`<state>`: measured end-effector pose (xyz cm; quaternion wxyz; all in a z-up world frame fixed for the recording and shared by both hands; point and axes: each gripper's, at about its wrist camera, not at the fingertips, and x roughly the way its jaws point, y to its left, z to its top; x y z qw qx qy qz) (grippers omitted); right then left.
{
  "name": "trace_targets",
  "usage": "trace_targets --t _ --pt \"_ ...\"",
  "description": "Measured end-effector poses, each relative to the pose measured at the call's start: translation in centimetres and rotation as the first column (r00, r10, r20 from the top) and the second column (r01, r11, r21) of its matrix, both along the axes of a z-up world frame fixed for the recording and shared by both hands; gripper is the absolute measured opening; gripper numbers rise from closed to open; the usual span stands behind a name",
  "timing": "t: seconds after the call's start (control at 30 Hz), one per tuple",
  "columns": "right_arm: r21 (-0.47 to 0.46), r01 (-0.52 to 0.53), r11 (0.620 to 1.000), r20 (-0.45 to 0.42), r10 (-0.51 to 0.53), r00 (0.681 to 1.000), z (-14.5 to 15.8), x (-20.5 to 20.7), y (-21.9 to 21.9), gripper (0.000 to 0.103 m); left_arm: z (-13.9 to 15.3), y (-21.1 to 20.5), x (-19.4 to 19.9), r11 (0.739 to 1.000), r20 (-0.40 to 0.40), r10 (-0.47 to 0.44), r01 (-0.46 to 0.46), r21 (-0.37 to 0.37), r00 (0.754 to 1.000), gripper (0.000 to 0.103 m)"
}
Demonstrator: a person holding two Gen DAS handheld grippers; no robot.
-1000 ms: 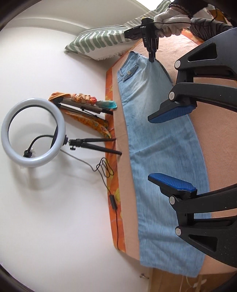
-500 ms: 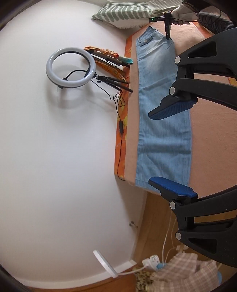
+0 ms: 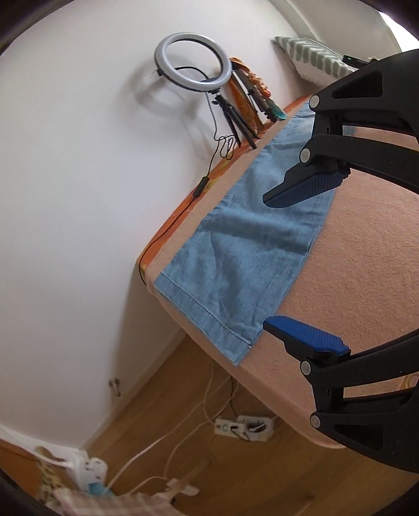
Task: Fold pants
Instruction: 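Move the left tool to the jeans leg hem and grasp it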
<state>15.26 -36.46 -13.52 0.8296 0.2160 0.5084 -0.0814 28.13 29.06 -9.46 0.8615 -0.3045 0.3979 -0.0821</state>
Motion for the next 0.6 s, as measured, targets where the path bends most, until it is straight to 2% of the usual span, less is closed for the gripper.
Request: trace_targets --t 0.07,0.23,0.43,0.6 --pt "-0.010 -0.012 1.000 0.013 0.012 1.000 0.8 -0.1 0.9 0.052 -2.0 1.0 0.8 0.998 -0.028 0.043 -0.044 -0.055 0.999 0.069" --pt "-0.012 -0.045 0.999 0.026 0.045 0.999 2.1 0.5 3.5 0.053 -5.9 2.6 2.6 0.986 -0.091 0.101 -0.112 -0.124 0.991 0.069" --pt "-0.009 -0.101 0.995 0.061 0.102 0.993 3.7 2.4 7.3 0.053 -8.3 3.6 3.9 0.976 -0.133 0.129 -0.150 -0.158 0.983 0.069" --pt "-0.005 -0.158 0.987 0.078 0.157 0.984 4.4 4.2 10.0 0.053 -8.5 3.7 4.9 0.971 -0.118 0.140 -0.160 -0.176 0.983 0.069"
